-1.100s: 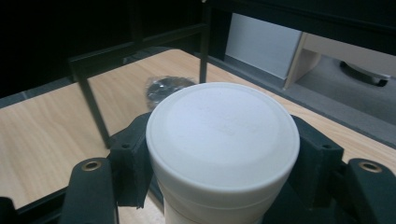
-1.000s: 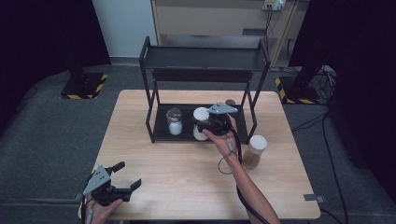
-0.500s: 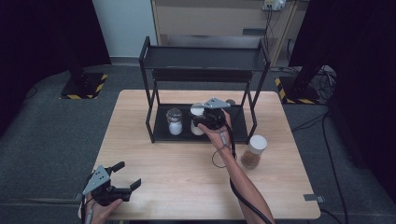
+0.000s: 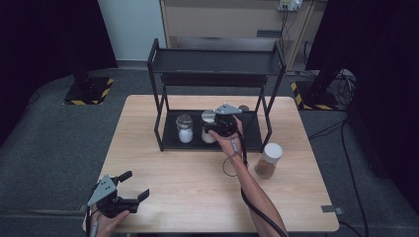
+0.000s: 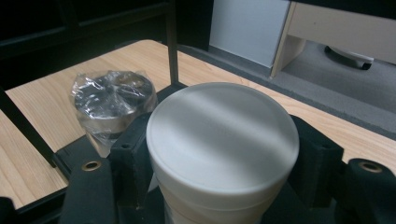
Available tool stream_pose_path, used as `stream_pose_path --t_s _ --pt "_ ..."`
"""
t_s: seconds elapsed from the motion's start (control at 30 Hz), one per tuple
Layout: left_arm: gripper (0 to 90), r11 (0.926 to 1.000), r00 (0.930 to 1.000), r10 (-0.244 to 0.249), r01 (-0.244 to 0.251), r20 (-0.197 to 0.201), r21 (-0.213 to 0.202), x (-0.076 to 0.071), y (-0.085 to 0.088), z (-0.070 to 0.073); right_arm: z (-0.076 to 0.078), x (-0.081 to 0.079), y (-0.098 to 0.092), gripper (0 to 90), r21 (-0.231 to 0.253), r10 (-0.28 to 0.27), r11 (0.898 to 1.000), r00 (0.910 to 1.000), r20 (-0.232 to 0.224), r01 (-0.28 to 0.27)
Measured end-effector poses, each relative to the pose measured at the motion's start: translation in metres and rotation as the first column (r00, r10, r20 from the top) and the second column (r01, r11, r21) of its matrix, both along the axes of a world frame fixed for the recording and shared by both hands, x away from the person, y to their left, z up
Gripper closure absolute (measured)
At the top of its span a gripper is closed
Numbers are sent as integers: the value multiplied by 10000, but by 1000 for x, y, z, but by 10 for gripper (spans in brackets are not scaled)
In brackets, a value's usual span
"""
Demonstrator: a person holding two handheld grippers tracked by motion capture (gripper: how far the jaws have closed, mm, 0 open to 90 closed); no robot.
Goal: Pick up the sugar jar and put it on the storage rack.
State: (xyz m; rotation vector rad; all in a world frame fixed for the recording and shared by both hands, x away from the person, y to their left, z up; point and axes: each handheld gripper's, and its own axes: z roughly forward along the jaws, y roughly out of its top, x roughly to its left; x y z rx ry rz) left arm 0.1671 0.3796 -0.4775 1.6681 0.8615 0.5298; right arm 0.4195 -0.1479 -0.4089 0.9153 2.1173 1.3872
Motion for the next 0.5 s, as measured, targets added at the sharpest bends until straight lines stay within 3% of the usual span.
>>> stream_pose_path --t_s 0.5 --pt "21 10000 10000 5 -5 10 22 0 0 0 -5 0 0 338 199 -85 9998 9999 60 84"
